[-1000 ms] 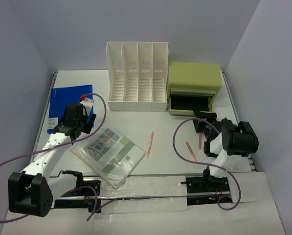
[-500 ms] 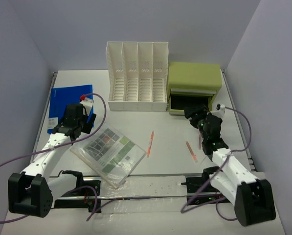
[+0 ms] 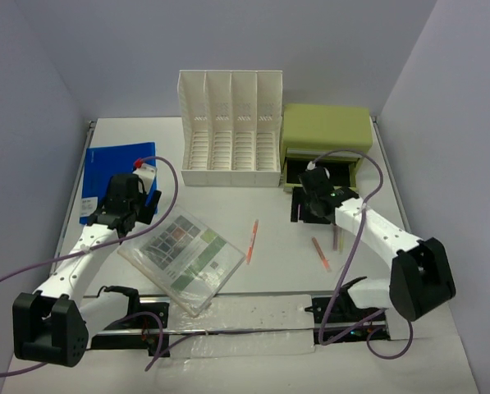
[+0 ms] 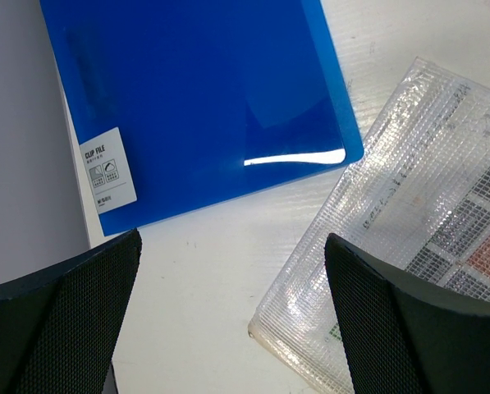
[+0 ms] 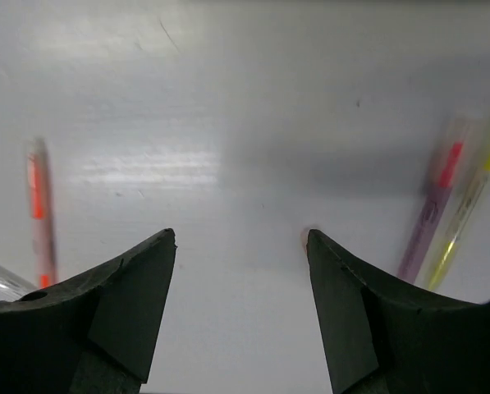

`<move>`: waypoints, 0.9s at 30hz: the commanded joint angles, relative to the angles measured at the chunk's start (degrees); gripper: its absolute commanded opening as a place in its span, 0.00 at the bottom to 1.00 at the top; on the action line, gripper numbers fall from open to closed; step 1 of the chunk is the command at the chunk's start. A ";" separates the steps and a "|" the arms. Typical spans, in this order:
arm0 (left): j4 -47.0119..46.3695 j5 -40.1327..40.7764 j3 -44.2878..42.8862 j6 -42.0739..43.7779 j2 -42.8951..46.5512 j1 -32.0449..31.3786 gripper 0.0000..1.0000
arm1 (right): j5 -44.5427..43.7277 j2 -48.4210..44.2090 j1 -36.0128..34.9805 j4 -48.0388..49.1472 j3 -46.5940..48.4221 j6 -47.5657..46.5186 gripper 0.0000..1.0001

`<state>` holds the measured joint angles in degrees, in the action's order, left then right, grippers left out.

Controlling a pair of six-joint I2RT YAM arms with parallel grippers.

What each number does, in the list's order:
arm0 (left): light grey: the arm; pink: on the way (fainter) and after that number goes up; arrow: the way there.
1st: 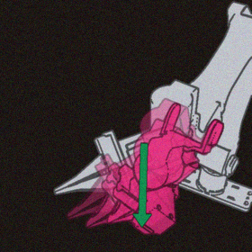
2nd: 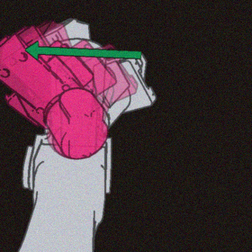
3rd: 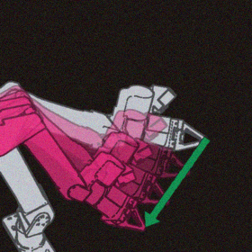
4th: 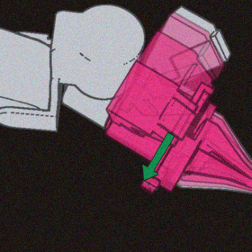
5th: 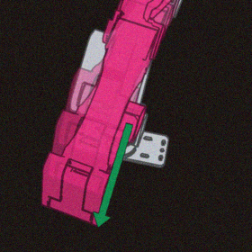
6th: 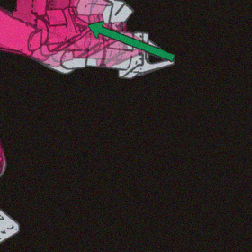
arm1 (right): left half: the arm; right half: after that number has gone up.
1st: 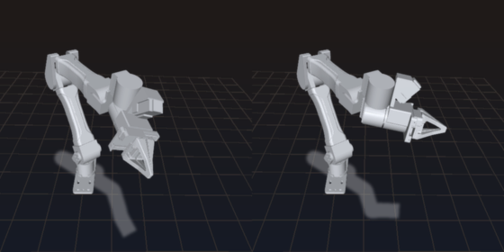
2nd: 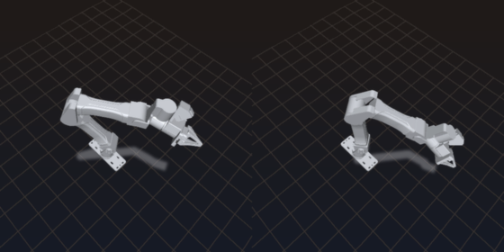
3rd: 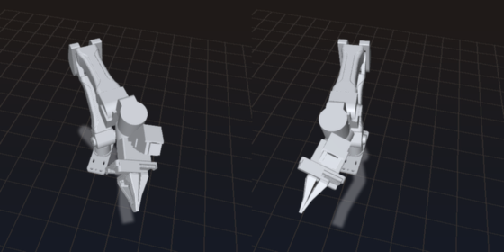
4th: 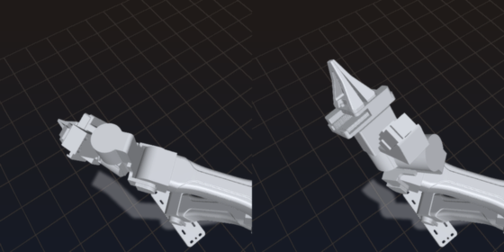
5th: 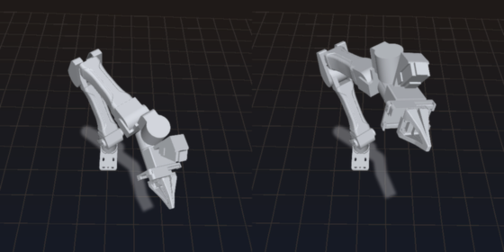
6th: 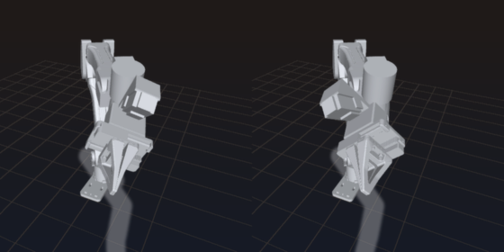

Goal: Organize the desk

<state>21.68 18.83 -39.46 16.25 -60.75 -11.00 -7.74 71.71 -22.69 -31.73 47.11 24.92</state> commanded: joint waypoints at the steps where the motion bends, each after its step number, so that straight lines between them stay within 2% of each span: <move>1: -0.61 0.22 -0.70 0.27 1.18 -0.25 0.99 | -2.18 5.61 -3.52 -12.19 4.15 -0.65 0.72; 6: -0.52 -0.77 -0.76 0.32 1.37 -0.25 0.99 | -3.07 15.35 -3.68 -13.56 3.48 1.31 0.68; 12: -0.34 -1.72 -0.95 0.45 0.83 -0.31 0.99 | -2.67 16.81 -3.45 -11.53 -1.61 2.69 0.68; 16: -0.24 -1.88 -0.97 0.46 0.66 -0.33 0.99 | -2.17 18.74 -3.24 -11.36 -1.40 2.57 0.67; 21: -0.23 -2.45 -0.97 0.54 1.22 -0.41 0.99 | -0.71 18.93 -3.63 -10.34 -1.74 2.42 0.51; 27: -0.15 -2.83 -1.05 0.54 1.00 -0.51 0.99 | -2.10 15.88 -3.94 -12.17 -3.66 3.66 0.57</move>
<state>21.69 17.13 -39.46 16.73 -60.53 -11.16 -7.76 87.98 -26.27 -41.08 47.03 27.69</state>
